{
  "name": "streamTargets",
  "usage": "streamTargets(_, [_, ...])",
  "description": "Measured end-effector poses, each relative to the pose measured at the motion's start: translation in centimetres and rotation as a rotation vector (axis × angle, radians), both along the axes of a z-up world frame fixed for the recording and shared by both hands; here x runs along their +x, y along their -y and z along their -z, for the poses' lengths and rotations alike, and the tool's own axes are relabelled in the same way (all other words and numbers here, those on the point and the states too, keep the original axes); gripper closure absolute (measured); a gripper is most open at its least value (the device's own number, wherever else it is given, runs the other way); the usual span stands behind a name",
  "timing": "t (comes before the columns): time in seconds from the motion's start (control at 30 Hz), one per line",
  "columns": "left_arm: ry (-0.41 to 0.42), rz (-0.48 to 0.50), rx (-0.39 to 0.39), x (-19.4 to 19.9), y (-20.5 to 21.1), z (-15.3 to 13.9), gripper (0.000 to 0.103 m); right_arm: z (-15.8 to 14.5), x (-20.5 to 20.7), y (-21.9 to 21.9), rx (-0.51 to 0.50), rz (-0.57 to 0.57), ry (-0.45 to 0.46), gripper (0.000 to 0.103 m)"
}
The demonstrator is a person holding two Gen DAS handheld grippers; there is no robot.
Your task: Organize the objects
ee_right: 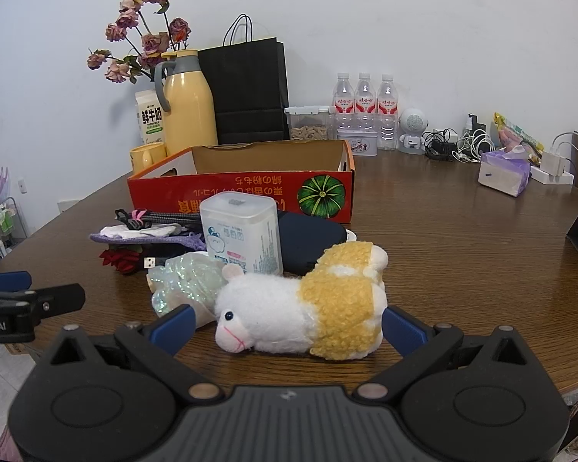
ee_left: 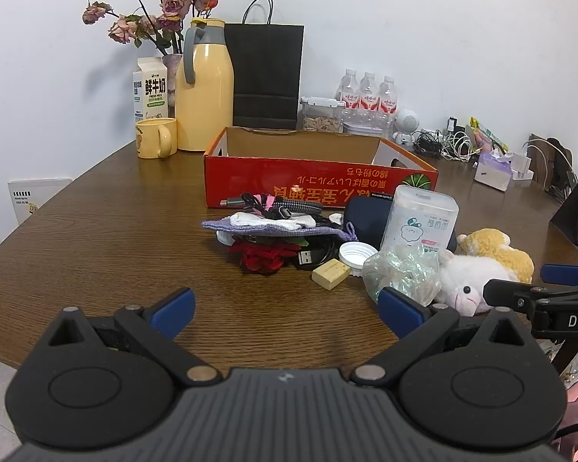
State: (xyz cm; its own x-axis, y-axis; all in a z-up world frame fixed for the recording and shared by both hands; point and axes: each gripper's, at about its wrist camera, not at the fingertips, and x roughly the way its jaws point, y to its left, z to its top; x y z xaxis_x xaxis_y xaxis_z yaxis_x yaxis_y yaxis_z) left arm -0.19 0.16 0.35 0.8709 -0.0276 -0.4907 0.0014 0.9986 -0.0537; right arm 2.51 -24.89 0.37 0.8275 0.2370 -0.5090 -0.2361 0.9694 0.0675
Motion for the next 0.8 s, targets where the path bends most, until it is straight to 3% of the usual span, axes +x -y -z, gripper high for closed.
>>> streamTargets(0.8, [0.005, 0.0, -0.001, -0.35, -0.25, -0.75, 0.0, -0.21, -0.14, 0.06, 0.0, 0.0, 0.004, 0.0])
